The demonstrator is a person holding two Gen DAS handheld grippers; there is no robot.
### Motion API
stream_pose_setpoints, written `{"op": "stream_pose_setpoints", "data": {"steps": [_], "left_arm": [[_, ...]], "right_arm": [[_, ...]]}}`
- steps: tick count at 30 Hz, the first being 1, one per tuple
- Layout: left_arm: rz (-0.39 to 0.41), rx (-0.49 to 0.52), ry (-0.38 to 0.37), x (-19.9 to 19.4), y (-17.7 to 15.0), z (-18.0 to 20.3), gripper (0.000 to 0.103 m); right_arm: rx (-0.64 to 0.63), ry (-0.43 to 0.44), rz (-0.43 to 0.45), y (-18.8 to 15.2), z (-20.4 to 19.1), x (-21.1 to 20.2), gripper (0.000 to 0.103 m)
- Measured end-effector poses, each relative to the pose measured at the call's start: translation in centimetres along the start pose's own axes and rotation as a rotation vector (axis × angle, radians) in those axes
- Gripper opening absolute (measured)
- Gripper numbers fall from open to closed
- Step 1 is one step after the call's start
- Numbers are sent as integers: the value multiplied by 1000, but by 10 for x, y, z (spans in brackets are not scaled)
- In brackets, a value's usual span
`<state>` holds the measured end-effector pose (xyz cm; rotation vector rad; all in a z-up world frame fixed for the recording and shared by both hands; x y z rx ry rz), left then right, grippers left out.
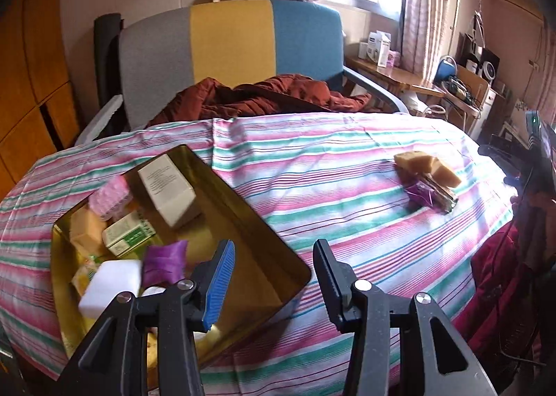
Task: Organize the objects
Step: 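Move both grippers from the tray toward the sponges and snack packets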
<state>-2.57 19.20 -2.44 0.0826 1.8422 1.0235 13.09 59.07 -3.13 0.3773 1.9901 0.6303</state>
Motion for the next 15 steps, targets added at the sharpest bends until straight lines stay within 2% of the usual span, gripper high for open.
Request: {"op": "stream_pose_setpoints", "data": {"steps": [3,5,15], "left_arm": [[-10,10,-30,9,7,12,47],[-19,14,-60,17,12,20,47],[-53,120,-190,61,42,84,47]], "right_arm": [[136,13,-71,2,23,15,103],[172,30,-77,4,28,16,103],[140,63,-162,-8,20,25,103]]}}
Point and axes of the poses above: each gripper's, at about its wrist camera, not at the fingertips, and x roughly the way its jaws point, z to its right, y to its top, the point moved 3 cm from there along x, roughly the way its jaws point, and after that the axes turned 15 degrees about x, right-handed, at the moved point
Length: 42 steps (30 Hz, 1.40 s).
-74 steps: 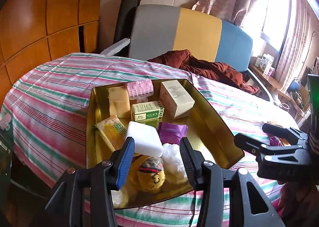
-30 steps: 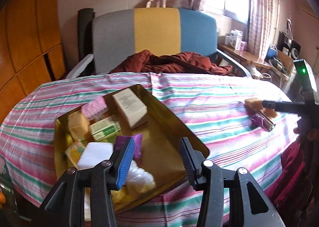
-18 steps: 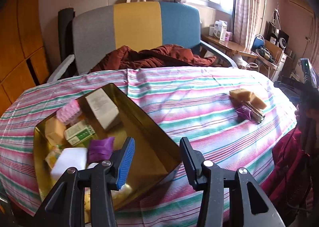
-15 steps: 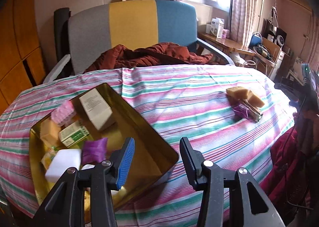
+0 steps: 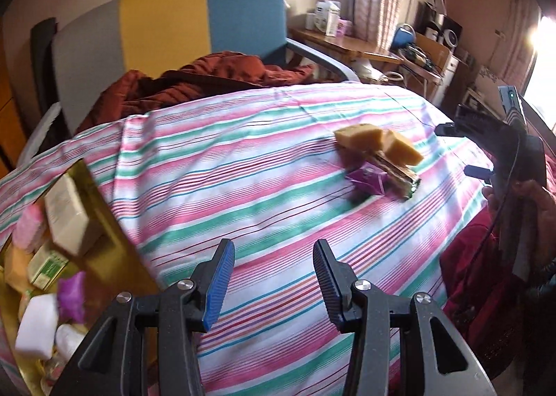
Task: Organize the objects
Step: 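Move both grippers from the tray toward the sponges and snack packets, then grasp the purple snack packet with the left gripper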
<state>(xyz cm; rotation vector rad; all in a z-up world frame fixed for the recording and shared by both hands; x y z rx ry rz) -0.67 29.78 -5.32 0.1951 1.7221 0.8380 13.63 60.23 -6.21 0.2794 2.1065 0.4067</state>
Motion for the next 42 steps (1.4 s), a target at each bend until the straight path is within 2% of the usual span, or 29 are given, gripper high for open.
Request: {"op": "stream_pose_setpoints", "data": {"steps": [2,7,14,21,24,28,29,31,33,36,42], "left_arm": [[-2,27,-22,10,9,10,47],[-1,70,-161,38,36,32,47],[-4,172,-260,78,72,60,47],[-40,262,-263,120,97,81,47],[-58,291,-280,136,102,90,47],[-91,340,-264,158,103,100,47],[-105,335,-268,165,102,100,47],[-111,320,-284,171,100,99,39],[-100,296,-284,171,96,95,37],[-83,264,-270,163,85,89,36],[-62,138,-266,139,52,72,36]], "right_arm": [[15,9,-6,1,3,0,103],[48,40,-26,4,7,1,103],[60,67,-63,3,6,6,103],[113,111,-95,6,11,11,103],[133,123,-106,7,13,13,103],[136,128,-124,6,12,16,103],[133,128,-127,5,12,17,103],[130,126,-133,5,11,19,103],[126,122,-135,4,10,20,103],[120,117,-135,3,10,19,103],[95,100,-143,0,8,21,103]]}}
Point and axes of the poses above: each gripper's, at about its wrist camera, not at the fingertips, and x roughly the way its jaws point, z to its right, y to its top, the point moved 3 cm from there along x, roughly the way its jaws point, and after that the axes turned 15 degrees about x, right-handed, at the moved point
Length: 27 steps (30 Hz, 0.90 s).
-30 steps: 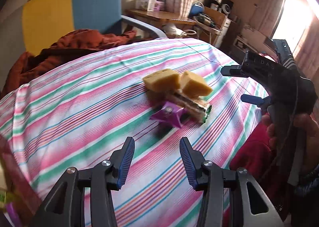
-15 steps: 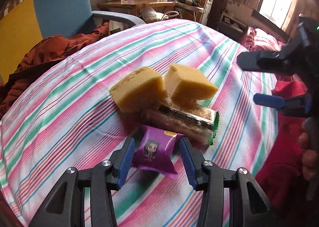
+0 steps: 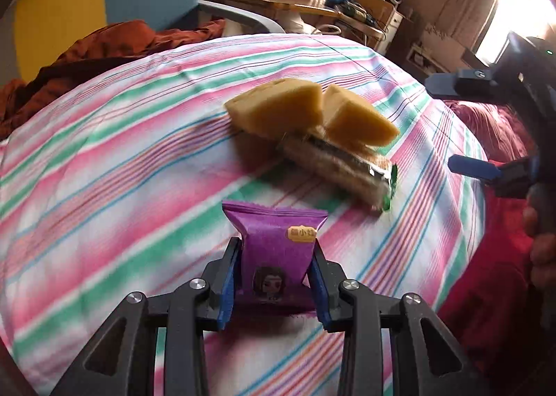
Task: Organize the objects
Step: 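Grasp the purple snack packet with the left gripper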
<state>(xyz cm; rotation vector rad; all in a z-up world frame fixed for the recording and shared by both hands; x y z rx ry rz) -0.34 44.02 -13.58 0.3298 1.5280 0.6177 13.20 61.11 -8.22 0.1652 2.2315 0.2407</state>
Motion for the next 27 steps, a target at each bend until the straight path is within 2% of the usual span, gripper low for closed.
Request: {"op": "stream_pose_setpoints", "data": {"steps": [7,23,27], "left_arm": [[39,56,66,-4,-8,9,36],[79,41,49,-3,-13,5,38],[80,41,49,-4,-14,5,38]], "right_arm": [[-45,-51,-7,-5,-4,5,103],[-90,-155,-22,-9,-4,15,103],[-89,-149,-67,-8,-9,17,103]]}}
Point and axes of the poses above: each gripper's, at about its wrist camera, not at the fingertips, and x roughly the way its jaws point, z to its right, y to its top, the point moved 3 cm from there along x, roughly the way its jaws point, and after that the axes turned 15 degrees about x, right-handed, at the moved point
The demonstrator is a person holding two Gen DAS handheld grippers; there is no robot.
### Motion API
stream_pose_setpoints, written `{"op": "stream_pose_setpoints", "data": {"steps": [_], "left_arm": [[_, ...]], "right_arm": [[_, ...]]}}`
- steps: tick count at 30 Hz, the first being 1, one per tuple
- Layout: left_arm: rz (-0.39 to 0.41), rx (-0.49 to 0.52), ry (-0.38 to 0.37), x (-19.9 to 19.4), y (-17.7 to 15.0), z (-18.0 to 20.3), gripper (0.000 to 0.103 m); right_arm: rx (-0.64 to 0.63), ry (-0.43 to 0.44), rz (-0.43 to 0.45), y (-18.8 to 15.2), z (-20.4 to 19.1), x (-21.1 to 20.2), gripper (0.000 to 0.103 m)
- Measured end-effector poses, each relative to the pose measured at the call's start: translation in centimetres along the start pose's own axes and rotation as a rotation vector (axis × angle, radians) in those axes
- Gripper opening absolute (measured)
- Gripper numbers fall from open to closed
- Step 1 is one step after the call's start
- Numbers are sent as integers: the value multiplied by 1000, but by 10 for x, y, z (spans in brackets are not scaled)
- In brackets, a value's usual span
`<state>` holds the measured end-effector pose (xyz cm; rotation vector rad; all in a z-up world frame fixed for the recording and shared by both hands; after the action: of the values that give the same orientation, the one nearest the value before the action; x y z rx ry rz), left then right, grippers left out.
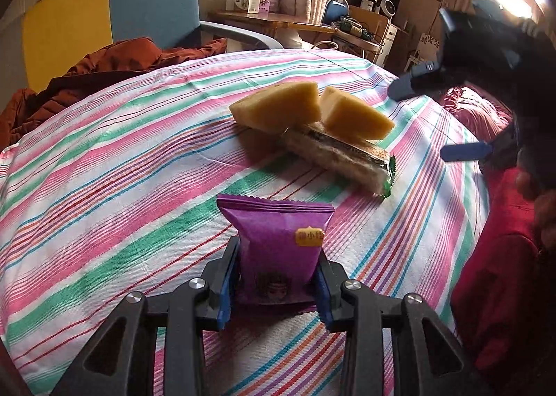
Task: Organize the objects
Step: 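Grasp the purple snack packet with the left gripper, then grasp a yellow sponge with the right gripper while the left carries the purple packet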
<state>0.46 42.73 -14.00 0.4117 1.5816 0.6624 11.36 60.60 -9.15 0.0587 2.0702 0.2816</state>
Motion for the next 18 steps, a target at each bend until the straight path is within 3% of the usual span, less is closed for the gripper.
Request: {"op": "stream_pose_setpoints", "data": {"steps": [4,6,8,11,12,14,16,18], "left_arm": [[1,-2,-4,-1,0,0,38],[1,-2,-5,-1,0,0,38],[1,-3,-5,-1,0,0,38],[1,-1,-4,-1,0,1,38],[1,1,-2,-1,0,1,38],[-1,10,7,-1,0,3,38],[-2,15,13,-2,0,4,38],[-2,15,13,-2,0,4,38]], "right_arm": [[-32,-6,38,17,-22,-5,103],[-56,-52,67,31,-30,3,103],[-46,-93,62,43,-32,21,103],[-23,-79,29,50,-28,46,100],[-29,-65,14,50,-28,53,97],[-73,-99,10,48,-31,62,71],[-103,-71,1,47,-36,63,62],[-156,-102,18,43,-42,63,61]]}}
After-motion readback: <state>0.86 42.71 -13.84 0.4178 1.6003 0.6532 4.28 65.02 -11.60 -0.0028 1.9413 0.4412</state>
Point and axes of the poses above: each gripper's, at about its wrist camera, not at the fingertips, and x roughly the way its jaws point, z to its right, y to its top, the point moved 3 cm from there along x, roughly the way its jaws point, and after that the axes turned 15 degrees about x, right-handed, at the moved point
